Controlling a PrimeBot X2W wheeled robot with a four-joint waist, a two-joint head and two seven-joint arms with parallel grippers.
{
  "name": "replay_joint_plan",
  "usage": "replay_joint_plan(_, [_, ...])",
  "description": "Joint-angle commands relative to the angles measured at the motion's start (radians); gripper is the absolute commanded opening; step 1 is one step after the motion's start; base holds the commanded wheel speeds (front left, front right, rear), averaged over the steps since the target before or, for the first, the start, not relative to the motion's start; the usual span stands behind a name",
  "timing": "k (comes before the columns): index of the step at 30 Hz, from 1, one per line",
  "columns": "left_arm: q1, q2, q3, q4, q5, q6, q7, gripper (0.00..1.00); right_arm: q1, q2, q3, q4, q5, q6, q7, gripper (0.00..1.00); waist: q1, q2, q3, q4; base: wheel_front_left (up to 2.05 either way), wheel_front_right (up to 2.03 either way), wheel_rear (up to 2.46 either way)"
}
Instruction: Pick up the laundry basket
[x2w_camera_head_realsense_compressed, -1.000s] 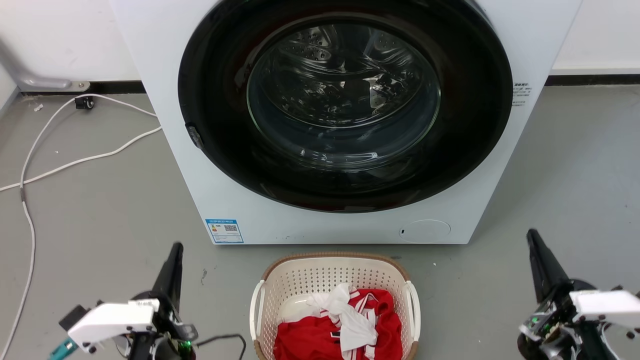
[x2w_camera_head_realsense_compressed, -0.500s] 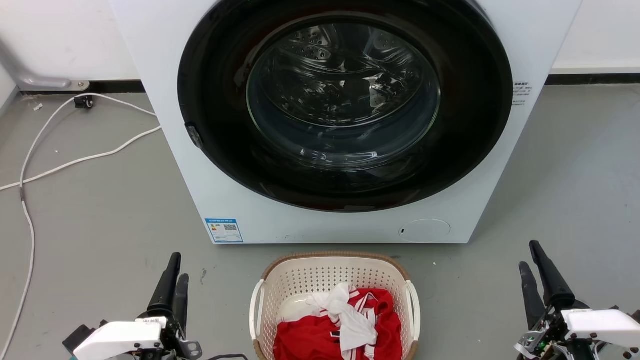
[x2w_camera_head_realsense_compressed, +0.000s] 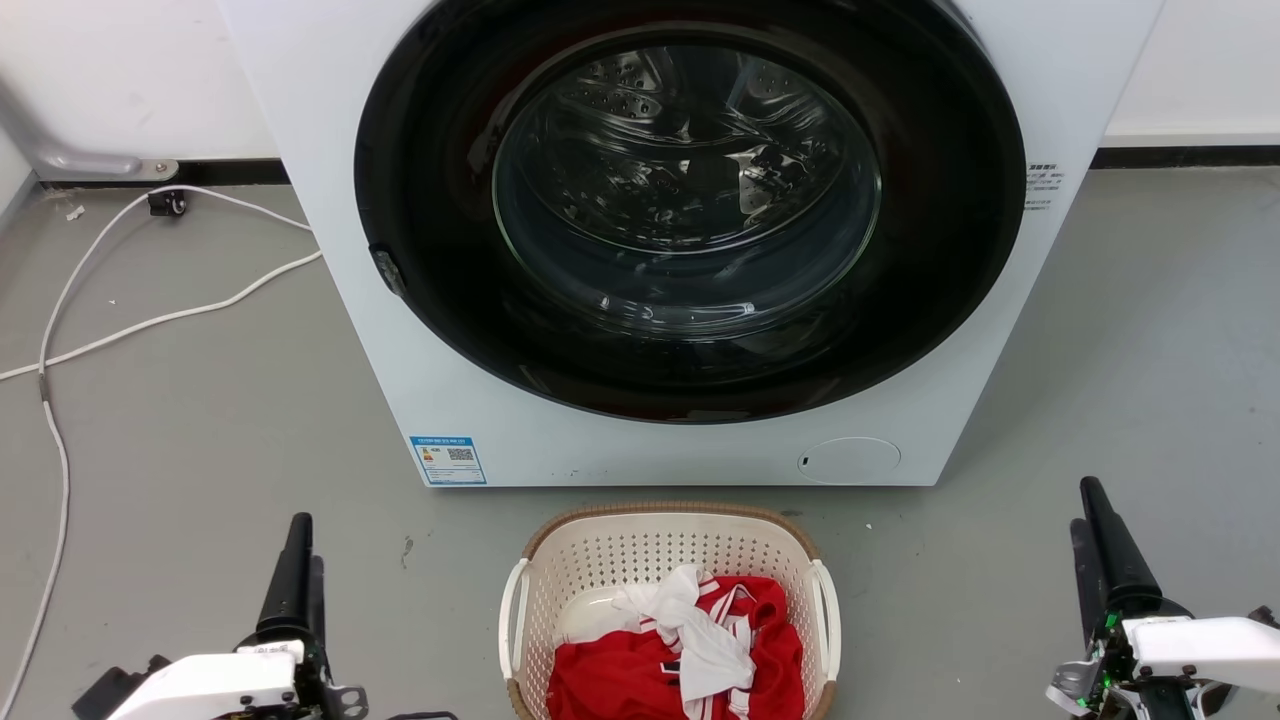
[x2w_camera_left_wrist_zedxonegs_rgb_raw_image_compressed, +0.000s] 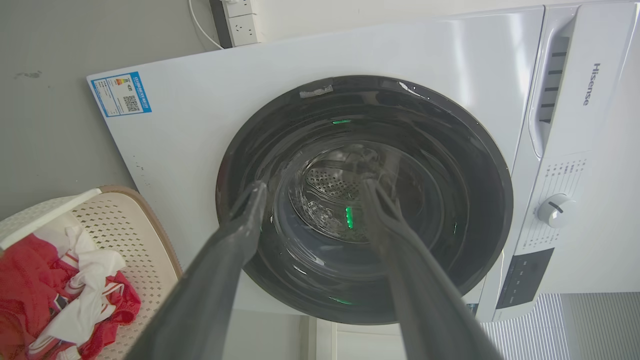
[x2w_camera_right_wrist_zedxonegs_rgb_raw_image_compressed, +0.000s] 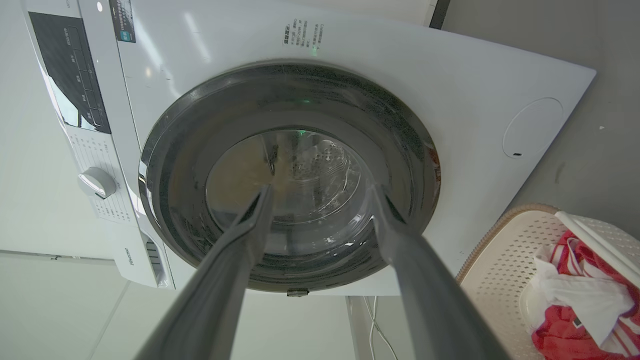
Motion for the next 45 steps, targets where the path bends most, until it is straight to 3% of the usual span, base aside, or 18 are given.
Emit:
replay_joint_plan(1, [-0.01,0.004,0.011,-0.02,0.019,-0.001,-0.008,1.0,-0.008,-0.003,-0.005,-0.02,-0.026,0.0,-0.009,1.0,0.0,-0.0001,0.0,0.0,0.0,0.0,0.0])
replay_joint_plan(7, [-0.01,0.004,0.047,-0.03,0.096,-0.001,-0.032,1.0,-0.013,-0.004,-0.017,-0.047,-0.149,0.0,-0.032,1.0,0.0,-0.0001,0.001,0.001,0.0,0.0,0.0])
replay_joint_plan(21, [-0.023,0.005,0.121,-0.131,0.333,0.007,-0.081,1.0,-0.018,-0.004,0.003,-0.187,-0.554,0.0,-0.082,1.0,0.0,-0.0001,0.008,0.001,0.0,0.0,0.0])
replay_joint_plan(36, [0.031,0.006,0.005,-0.27,0.644,0.006,-0.126,1.0,0.01,-0.004,0.064,-0.27,-0.898,0.0,-0.127,1.0,0.0,-0.0001,0.012,0.0,0.0,0.0,0.0])
replay_joint_plan(45, [0.051,0.006,-0.087,-0.33,0.881,0.039,-0.151,1.0,0.025,-0.004,0.081,-0.271,-1.046,0.0,-0.152,1.0,0.0,-0.0001,0.014,-0.004,0.0,0.0,0.0])
